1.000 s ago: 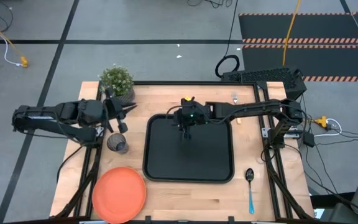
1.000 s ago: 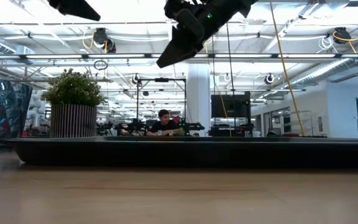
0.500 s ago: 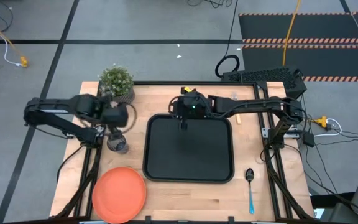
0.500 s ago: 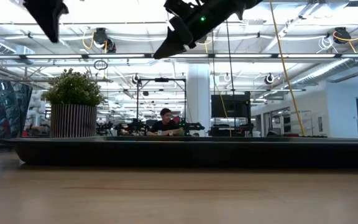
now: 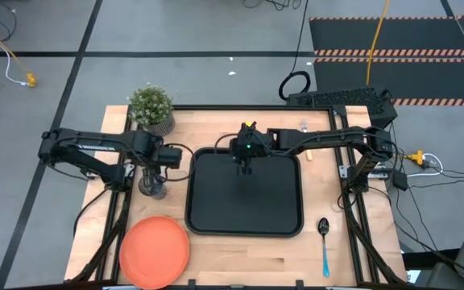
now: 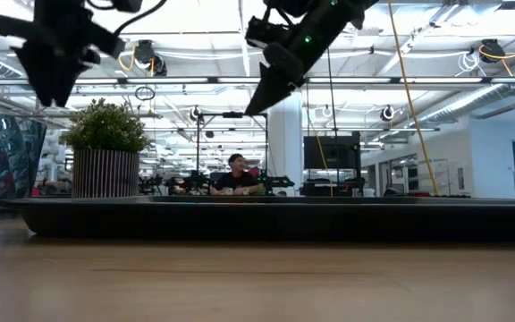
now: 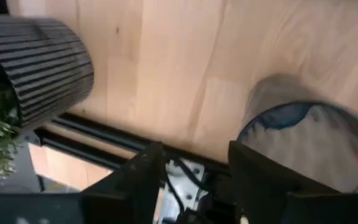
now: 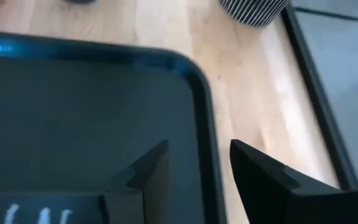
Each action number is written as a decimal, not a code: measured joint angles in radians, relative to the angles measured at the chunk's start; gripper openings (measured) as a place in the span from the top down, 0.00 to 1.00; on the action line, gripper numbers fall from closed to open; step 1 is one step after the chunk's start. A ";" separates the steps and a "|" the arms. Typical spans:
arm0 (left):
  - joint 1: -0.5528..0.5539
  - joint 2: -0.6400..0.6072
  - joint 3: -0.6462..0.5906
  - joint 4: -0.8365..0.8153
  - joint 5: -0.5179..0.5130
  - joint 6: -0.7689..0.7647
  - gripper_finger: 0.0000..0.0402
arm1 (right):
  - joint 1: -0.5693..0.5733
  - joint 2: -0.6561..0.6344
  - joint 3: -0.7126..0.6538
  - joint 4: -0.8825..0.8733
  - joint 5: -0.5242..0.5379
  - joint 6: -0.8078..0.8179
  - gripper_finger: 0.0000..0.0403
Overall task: Pick and place plate/cup/fork/spoon on tray
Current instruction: Put the blue cup on the black tray
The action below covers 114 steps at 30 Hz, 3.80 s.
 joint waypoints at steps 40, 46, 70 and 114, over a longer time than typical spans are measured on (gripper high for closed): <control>0.176 -0.001 0.021 0.154 0.167 0.143 0.98 | 0.009 -0.201 -0.116 -0.090 0.232 0.102 0.48; 0.205 0.004 0.209 0.217 0.173 0.157 0.98 | 0.008 -0.383 -0.159 -0.116 0.236 0.179 0.48; 0.208 0.470 0.307 0.413 0.280 0.362 0.94 | 0.031 -0.506 -0.445 0.095 0.201 0.249 0.48; 0.193 0.316 0.391 0.367 0.269 0.430 0.66 | 0.168 -0.348 -0.443 0.202 0.202 0.117 0.48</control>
